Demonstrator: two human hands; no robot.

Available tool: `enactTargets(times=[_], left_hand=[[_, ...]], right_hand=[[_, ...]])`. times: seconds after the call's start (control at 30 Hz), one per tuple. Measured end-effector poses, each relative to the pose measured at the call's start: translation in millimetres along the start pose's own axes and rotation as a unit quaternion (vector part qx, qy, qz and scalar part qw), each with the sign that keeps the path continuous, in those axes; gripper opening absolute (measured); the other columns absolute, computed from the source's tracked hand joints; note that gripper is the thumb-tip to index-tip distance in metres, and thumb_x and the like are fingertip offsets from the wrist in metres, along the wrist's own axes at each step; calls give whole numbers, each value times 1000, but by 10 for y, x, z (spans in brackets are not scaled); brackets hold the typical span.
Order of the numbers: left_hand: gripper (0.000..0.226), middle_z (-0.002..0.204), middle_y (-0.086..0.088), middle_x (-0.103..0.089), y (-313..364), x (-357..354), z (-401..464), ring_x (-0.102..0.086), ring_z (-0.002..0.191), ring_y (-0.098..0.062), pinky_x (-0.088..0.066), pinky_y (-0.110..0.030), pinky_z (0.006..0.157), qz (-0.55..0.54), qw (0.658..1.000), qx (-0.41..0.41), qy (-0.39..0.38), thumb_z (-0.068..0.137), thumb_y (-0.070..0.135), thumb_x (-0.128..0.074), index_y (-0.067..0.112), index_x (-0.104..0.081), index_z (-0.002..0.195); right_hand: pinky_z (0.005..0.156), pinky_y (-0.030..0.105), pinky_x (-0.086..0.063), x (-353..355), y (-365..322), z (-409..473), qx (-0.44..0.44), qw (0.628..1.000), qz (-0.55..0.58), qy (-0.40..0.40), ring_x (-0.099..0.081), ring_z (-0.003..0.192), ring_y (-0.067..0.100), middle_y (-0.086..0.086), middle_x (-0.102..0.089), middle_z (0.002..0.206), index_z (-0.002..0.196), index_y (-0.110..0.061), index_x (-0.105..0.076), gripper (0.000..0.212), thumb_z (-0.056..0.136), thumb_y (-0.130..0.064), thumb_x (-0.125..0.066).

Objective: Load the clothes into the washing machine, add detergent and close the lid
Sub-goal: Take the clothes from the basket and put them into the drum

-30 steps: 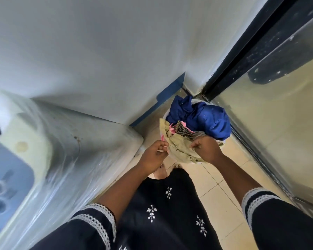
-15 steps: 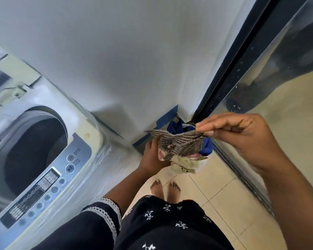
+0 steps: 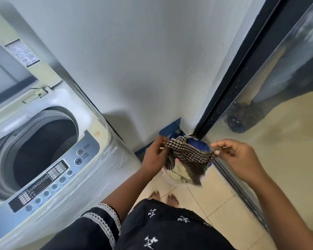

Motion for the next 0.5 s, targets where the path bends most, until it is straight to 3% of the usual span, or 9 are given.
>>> enactTargets(times=[0.07, 0.17, 0.3, 0.37, 0.43, 0.5], left_hand=[[20, 100, 5, -67, 51, 24, -36, -66, 96, -20, -55, -53, 87, -19, 1000, -11, -2, 96, 15, -55, 34, -60, 99], [21, 104, -2, -68, 190, 16, -123, -67, 100, -24, -58, -51, 85, -63, 998, -19, -19, 97, 10, -53, 29, -60, 101], [17, 114, -14, -67, 422, 46, -229, -66, 106, -33, -60, -47, 81, -149, 986, -20, -70, 101, 7, -47, 18, -57, 108], [13, 116, -17, -66, 485, 142, -248, -67, 102, -33, -61, -42, 77, -211, 974, -9, -75, 102, 10, -45, 12, -55, 111], [16, 111, -16, -66, 497, 261, -269, -67, 92, -31, -61, -39, 74, -330, 941, 16, -69, 99, 19, -49, 11, -53, 113], [28, 106, -11, -68, 410, 380, -298, -68, 86, -26, -61, -36, 71, -420, 905, 44, -46, 92, 27, -52, 13, -54, 116]], right_hand=[[91, 27, -52, -201, 164, 10, -4, 994, -99, -38, -65, 100, 15, 0, -63, 117, 114, -25, -68, 45, 81, 4, -74], [102, 32, -43, -488, 155, 23, 32, 987, -136, -81, -54, 122, 22, -1, -50, 132, 138, -25, -54, 70, 77, 0, -76], [112, 31, -33, -763, 20, 78, 57, 983, -128, -118, -38, 137, 20, 0, -36, 148, 149, -25, -35, 97, 69, -10, -86], [114, 38, -33, -828, -9, 90, 40, 982, -113, -148, -34, 137, 18, -2, -30, 151, 147, -37, -29, 107, 62, -18, -91], [114, 40, -34, -861, -25, 80, 17, 979, -84, -182, -34, 134, 16, -4, -33, 144, 136, -50, -29, 101, 62, -21, -92], [110, 38, -38, -908, -85, 40, -19, 976, -18, -216, -44, 127, 15, -5, -43, 135, 121, -52, -42, 73, 73, -18, -86]])
Point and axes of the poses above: each hand's wrist, its own z-axis towards the middle knuckle, its own x-axis out of the back of the hand, y = z × x, the point moved 7 cm from there along z, towards the middle knuckle
